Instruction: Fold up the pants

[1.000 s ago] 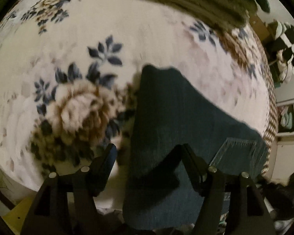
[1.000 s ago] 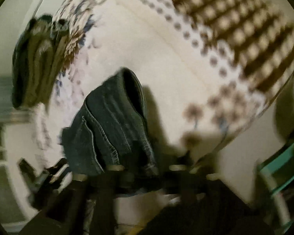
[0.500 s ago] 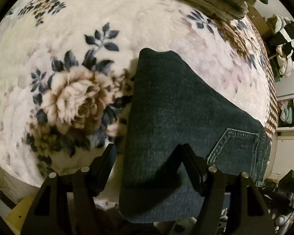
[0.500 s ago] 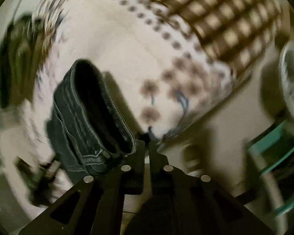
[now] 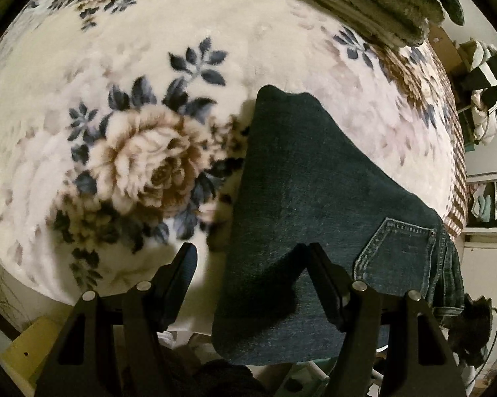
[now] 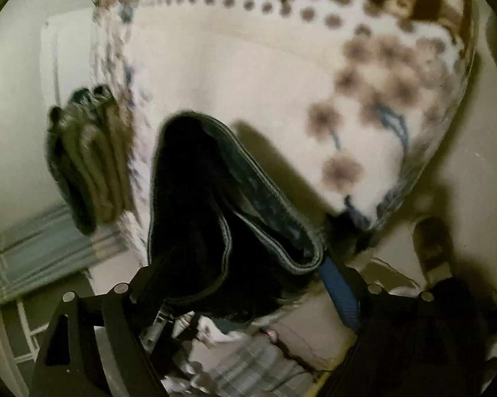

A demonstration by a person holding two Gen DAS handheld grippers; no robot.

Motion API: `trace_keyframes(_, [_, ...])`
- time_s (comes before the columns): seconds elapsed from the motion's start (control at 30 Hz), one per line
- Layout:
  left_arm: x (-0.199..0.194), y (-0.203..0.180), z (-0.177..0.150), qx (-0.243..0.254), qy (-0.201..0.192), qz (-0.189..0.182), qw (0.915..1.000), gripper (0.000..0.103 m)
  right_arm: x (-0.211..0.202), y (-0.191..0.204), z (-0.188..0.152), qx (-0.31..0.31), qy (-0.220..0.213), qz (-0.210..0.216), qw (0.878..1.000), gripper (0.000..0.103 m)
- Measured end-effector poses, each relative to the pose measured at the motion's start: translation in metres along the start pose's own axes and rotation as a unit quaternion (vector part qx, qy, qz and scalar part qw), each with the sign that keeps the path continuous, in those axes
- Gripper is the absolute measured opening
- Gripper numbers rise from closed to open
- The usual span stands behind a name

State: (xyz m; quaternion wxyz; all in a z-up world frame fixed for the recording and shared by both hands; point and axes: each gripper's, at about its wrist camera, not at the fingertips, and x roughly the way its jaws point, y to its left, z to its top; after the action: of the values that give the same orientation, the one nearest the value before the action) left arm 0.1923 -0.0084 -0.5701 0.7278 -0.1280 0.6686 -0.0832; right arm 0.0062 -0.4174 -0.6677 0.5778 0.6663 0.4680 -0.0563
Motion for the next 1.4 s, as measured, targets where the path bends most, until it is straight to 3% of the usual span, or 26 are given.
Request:
trace_keyframes(0.1, [-0.003,0.001,0.001,-0.002,-0.005,-0.003,1.0000,0.066,-0.021,0.003,-0.009,-0.024,-0.041,0.010,0.999,0.098])
trace_keyframes(0.23, [0.001,0.001,-0.001,-0.004,-0.002,-0.006,1.0000,0.066,-0.034,0.013,-0.014,-0.053,-0.053,0.024,0.997,0.099])
trace_keyframes(0.33, [0.005,-0.001,-0.003,-0.002,0.000,-0.005,1.0000,0.066,-0.020,0.021,-0.011,-0.084,-0.031,-0.024,0.996,0.099])
trace_keyframes(0.43, [0.008,-0.004,-0.006,0.007,0.004,-0.005,1.0000,0.066,0.018,0.016,-0.006,-0.090,0.029,-0.082,0.992,0.099])
trace_keyframes(0.5, [0.009,-0.007,-0.007,0.016,0.003,-0.001,0.9999,0.066,0.039,0.010,-0.005,-0.086,0.068,-0.096,0.989,0.090])
trace_keyframes(0.53, [0.010,-0.007,-0.008,0.021,0.003,0.001,0.9998,0.066,0.044,0.009,-0.005,-0.085,0.070,-0.093,0.990,0.059])
trace_keyframes(0.6, [0.012,-0.007,-0.009,0.024,0.006,-0.001,0.9997,0.066,0.044,0.015,-0.006,-0.096,0.056,-0.100,0.989,0.054])
trace_keyframes(0.63, [0.013,-0.006,-0.010,0.025,0.007,-0.001,0.9997,0.066,0.040,0.022,-0.010,-0.113,0.037,-0.106,0.987,0.045])
trace_keyframes(0.73, [0.017,-0.005,-0.011,0.025,0.011,-0.004,0.9996,0.066,0.027,0.047,-0.026,-0.180,-0.002,-0.125,0.976,0.034])
trace_keyframes(0.83, [0.022,-0.003,-0.013,0.024,0.012,-0.004,0.9996,0.070,0.017,0.069,-0.038,-0.241,-0.027,-0.133,0.961,0.033])
trace_keyframes(0.9, [0.026,-0.002,-0.014,0.025,0.017,-0.004,0.9995,0.078,0.019,0.071,-0.038,-0.256,-0.035,-0.144,0.955,0.033])
trace_keyframes(0.97, [0.028,-0.004,-0.015,0.024,0.025,-0.008,0.9994,0.078,0.029,0.052,-0.025,-0.231,-0.020,-0.170,0.958,0.038])
trace_keyframes(1.03, [0.026,-0.006,-0.017,0.030,0.024,-0.006,0.9993,0.078,0.026,0.031,-0.016,-0.175,-0.013,-0.154,0.972,0.052])
trace_keyframes(1.2, [0.026,-0.006,-0.020,0.030,0.026,-0.011,0.9991,0.078,0.003,0.018,-0.012,-0.087,-0.034,-0.111,0.989,0.053])
trace_keyframes(1.23, [0.026,-0.005,-0.021,0.029,0.026,-0.013,0.9992,0.078,0.000,0.015,-0.011,-0.069,-0.036,-0.095,0.992,0.052])
trace_keyframes(1.3, [0.027,-0.004,-0.022,0.025,0.028,-0.017,0.9991,0.078,-0.004,0.009,-0.008,-0.044,-0.049,-0.078,0.995,0.037])
trace_keyframes(1.4, [0.026,-0.004,-0.022,0.029,0.026,-0.018,0.9991,0.078,-0.011,0.029,-0.017,-0.096,-0.074,-0.092,0.988,0.028])
